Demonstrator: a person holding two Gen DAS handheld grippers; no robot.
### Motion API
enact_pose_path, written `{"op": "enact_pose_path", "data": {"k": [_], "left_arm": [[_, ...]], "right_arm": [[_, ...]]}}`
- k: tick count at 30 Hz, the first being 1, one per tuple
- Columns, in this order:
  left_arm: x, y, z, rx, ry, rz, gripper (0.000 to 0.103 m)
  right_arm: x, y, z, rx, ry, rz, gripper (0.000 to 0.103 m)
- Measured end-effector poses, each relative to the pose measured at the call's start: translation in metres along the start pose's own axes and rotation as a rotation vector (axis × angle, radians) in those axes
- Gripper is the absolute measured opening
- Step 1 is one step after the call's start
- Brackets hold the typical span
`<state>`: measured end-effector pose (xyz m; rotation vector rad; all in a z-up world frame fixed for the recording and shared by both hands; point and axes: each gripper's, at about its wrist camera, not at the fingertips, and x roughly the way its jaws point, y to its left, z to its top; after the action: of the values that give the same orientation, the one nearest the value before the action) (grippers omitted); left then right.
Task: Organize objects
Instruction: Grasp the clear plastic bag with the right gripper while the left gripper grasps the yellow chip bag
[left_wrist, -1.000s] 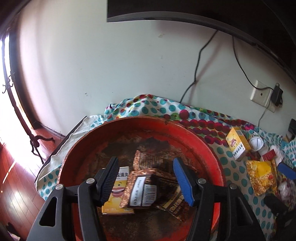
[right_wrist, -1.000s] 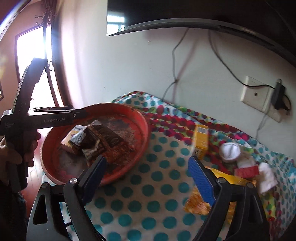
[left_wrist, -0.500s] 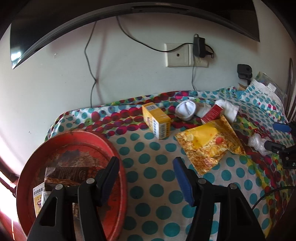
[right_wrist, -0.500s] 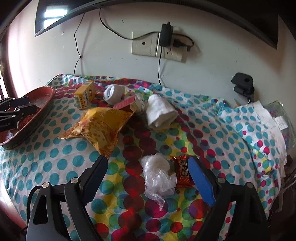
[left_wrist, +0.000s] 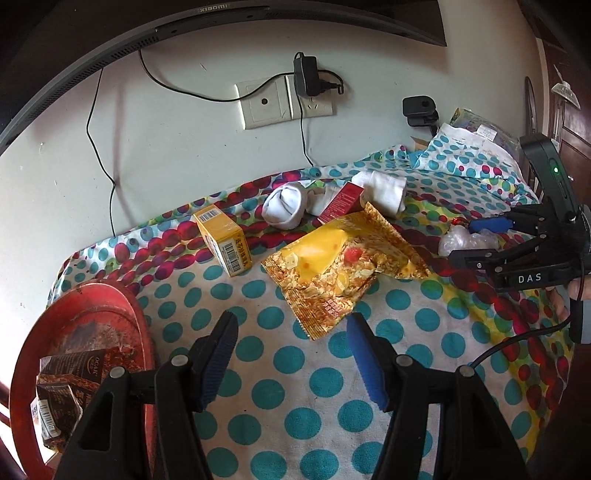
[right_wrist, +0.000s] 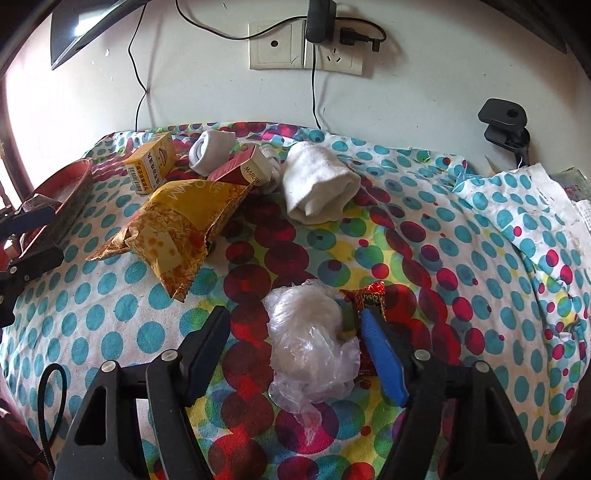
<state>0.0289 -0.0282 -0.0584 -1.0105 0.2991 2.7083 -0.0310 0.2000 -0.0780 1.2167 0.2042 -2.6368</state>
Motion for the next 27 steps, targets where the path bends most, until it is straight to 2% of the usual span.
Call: {"op": "enact_pose_path", "data": {"k": [1,2,3,8,13,22,27], "left_arm": [[0.001,0.0,-0.001,-0.003,-0.001,0.002,0.065],[0.001,-0.001,-0.001,-0.003,-0.003,0.008,0.066],[0.002,-0.002,-0.001,0.0,-0.008,0.017,0.067],[0.005,-0.02,-0.004,0.07,-0.023,0.046,0.068],[0.006,-0.046,-0.008,0.172,-0.039,0.037,0.069],[0.018,-0.071,-0.003,0.317,-0.068,0.162,0.07],[0.032,-0.079,0.006,0.419,-0.05,0.14,0.07]], "right_arm": [[-0.001,0.0,0.001,-0.004,-0.008,0.002,0.054],[0.0,0.001,0.001,-0.005,-0.008,0.009,0.048],[0.002,0.001,0.001,0.0,-0.003,0.022,0.035],[0.002,0.0,-0.001,0.028,-0.03,0.055,0.035],[0.001,0.003,-0.002,0.009,-0.036,0.069,0.035],[0.01,-0.001,-0.003,0.026,0.004,0.105,0.038],[0.011,-0.005,-0.003,0.045,0.012,0.127,0.038]]}}
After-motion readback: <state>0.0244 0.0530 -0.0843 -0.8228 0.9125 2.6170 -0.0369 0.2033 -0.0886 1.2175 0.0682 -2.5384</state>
